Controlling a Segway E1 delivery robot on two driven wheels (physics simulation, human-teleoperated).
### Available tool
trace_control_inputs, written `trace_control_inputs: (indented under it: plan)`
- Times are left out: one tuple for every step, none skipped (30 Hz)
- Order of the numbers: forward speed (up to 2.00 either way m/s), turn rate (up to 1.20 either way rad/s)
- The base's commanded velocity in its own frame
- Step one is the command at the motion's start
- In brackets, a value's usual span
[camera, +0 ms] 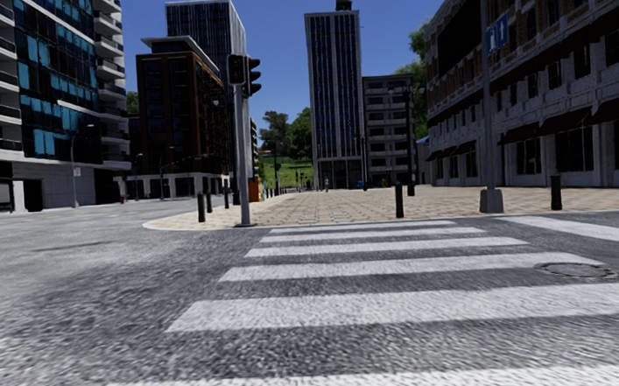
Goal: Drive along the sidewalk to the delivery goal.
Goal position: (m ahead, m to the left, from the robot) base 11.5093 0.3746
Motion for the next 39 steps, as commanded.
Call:
trace_control_inputs:
  plan:
    - [1.27, 0.0]
    - [1.27, 0.0]
    - [1.27, 0.0]
    - [1.27, 0.0]
    - [1.27, 0.0]
    - [1.27, 0.0]
    - [1.27, 0.0]
    - [1.27, 0.0]
    - [1.27, 0.0]
    - [1.27, 0.0]
    - [1.27, 0.0]
    - [1.28, 0.0]
    - [1.28, 0.0]
    - [2.0, 0.0]
    - [2.0, 0.0]
    - [2.0, 0.0]
    - [2.0, 0.0]
    - [2.0, 0.0]
    - [2.0, 0.0]
    - [2.0, 0.0]
    - [2.0, 0.0]
    - [2.0, 0.0]
    - [2.0, 0.0]
    - [2.0, 0.0]
    - [2.0, 0.0]
    - [2.0, 0.0]
    - [2.0, 0.0]
    - [2.0, 0.0]
    - [2.0, 0.0]
    - [2.0, 0.0]
    - [2.0, 0.0]
    - [2.0, 0.0]
    - [2.0, 0.0]
    - [2.0, 0.0]
    - [2.0, -0.02]
    - [2.0, -0.06]
    - [2.0, -0.06]
    - [2.0, -0.13]
    - [2.0, -0.2]
